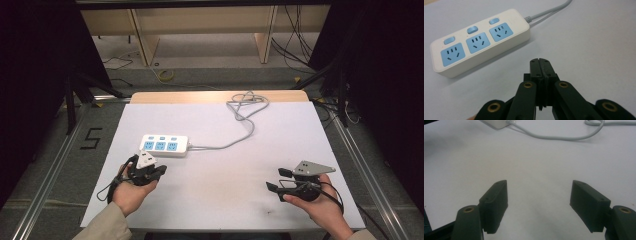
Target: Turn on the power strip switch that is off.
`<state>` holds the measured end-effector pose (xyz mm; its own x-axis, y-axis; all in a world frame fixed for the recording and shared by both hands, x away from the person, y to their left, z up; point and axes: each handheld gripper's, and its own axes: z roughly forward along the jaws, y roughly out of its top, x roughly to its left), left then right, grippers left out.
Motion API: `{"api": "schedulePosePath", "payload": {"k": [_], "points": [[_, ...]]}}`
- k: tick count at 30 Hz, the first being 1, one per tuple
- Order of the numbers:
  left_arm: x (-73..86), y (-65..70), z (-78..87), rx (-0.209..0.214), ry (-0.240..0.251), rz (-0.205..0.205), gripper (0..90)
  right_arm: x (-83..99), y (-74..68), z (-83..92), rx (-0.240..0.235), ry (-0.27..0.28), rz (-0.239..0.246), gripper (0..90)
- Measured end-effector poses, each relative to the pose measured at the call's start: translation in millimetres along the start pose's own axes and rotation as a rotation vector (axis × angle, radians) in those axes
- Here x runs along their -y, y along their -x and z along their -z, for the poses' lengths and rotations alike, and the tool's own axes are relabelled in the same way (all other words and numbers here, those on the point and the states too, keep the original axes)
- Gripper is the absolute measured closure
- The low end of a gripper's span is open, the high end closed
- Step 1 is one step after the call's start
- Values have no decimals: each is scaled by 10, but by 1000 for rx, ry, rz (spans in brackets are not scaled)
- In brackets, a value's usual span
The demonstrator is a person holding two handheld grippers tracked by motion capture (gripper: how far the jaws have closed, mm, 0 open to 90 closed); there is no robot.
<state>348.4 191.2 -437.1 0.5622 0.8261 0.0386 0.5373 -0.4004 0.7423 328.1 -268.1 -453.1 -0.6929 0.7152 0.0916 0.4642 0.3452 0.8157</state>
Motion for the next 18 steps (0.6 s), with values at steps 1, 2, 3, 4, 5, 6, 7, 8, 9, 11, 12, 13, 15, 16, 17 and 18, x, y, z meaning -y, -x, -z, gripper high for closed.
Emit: {"api": "schedulePosePath", "payload": {"k": [1, 2, 3, 4, 5, 6, 7, 8, 9, 11, 12, 13, 15, 16, 17, 18], "points": [[-10, -9, -5, -4, 2, 1, 900, 0, 1, 2, 0, -3, 2, 308], [-16, -13, -10, -6, 5, 3, 900, 0, 2, 1, 0, -3, 2, 308], [-22, -17, -13, -9, 7, 5, 900, 0, 3, 1, 0, -3, 2, 308], [-30, -26, -17, -9, 7, 4, 900, 0, 3, 0, 0, -3, 2, 308], [-36, -29, -22, -11, 10, 7, 900, 1, 3, -1, 0, -3, 1, 308], [-42, -37, -21, -12, 6, 4, 900, 1, 4, -1, 0, -4, 1, 309], [-48, -42, -22, -13, 7, 5, 900, 0, 4, -1, 1, -4, 1, 309], [-56, -50, -22, -15, 9, 6, 900, 0, 4, 0, 1, -3, 1, 309], [-61, -53, -22, -17, 9, 8, 900, 0, 4, 0, 1, -3, 2, 309], [-71, -63, -28, -22, 13, 12, 900, 1, 4, 0, 1, -4, 2, 309], [-74, -66, -30, -23, 13, 15, 900, 1, 5, -1, 0, -3, 3, 309], [-81, -74, -30, -23, 8, 15, 900, 1, 4, 0, 1, -4, 2, 310], [-90, -87, -37, -25, 10, 16, 900, 0, 4, 0, 1, -3, 2, 309], [-95, -90, -41, -25, 11, 21, 900, 0, 4, 0, 1, -4, 2, 310], [-99, -94, -46, -26, 13, 25, 900, 0, 5, -1, 1, -4, 2, 310], [-103, -100, -47, -25, 12, 23, 900, 0, 5, -1, 1, -4, 1, 310]]}}
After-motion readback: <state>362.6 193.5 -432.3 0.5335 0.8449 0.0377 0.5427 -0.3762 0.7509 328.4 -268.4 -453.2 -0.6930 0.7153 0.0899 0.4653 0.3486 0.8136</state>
